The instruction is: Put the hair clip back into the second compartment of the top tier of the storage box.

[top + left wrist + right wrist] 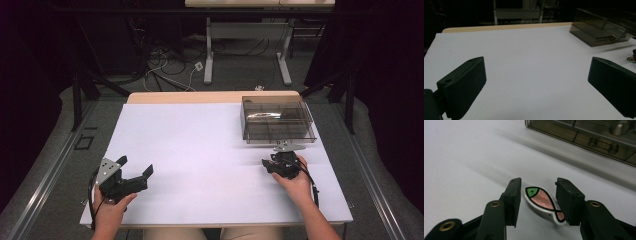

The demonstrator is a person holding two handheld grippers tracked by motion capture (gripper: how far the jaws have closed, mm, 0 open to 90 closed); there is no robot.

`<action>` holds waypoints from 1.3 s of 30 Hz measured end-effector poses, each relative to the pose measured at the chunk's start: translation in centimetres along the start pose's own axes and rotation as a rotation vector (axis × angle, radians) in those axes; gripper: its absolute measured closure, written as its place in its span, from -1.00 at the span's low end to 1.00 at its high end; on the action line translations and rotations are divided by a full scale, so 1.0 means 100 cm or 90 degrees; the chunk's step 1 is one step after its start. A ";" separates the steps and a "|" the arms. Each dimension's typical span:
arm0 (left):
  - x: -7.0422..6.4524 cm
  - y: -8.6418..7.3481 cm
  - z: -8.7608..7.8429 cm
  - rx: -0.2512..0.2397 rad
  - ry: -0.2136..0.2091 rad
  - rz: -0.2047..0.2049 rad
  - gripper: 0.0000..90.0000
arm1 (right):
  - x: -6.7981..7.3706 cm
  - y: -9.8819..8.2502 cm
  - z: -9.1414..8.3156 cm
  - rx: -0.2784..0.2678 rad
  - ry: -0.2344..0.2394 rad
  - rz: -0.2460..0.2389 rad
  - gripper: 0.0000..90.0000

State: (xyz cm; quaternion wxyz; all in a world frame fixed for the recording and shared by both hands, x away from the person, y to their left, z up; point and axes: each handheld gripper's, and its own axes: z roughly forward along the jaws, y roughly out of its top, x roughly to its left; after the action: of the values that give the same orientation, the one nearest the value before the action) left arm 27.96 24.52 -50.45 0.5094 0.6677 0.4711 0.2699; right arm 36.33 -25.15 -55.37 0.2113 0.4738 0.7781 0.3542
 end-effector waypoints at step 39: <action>0.000 0.000 0.002 0.004 0.004 0.002 -0.95 | -0.005 -0.003 0.000 0.013 0.012 0.054 0.80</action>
State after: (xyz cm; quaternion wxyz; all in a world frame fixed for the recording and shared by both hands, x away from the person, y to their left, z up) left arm 28.12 24.47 -50.51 0.5050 0.6692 0.4728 0.2713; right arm 36.40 -25.63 -55.58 0.1836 0.5048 0.7632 0.3591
